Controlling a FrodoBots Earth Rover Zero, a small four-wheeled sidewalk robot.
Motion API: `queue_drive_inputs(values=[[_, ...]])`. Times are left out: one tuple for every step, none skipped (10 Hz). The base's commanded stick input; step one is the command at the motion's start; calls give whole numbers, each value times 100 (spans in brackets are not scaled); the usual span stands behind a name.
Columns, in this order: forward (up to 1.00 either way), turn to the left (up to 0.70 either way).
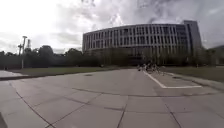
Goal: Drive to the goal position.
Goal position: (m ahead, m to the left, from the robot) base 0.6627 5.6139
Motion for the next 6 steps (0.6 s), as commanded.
queue_drive_inputs(values=[[100,-1],[100,-14],[100,0],[100,0],[100,0],[100,0]])
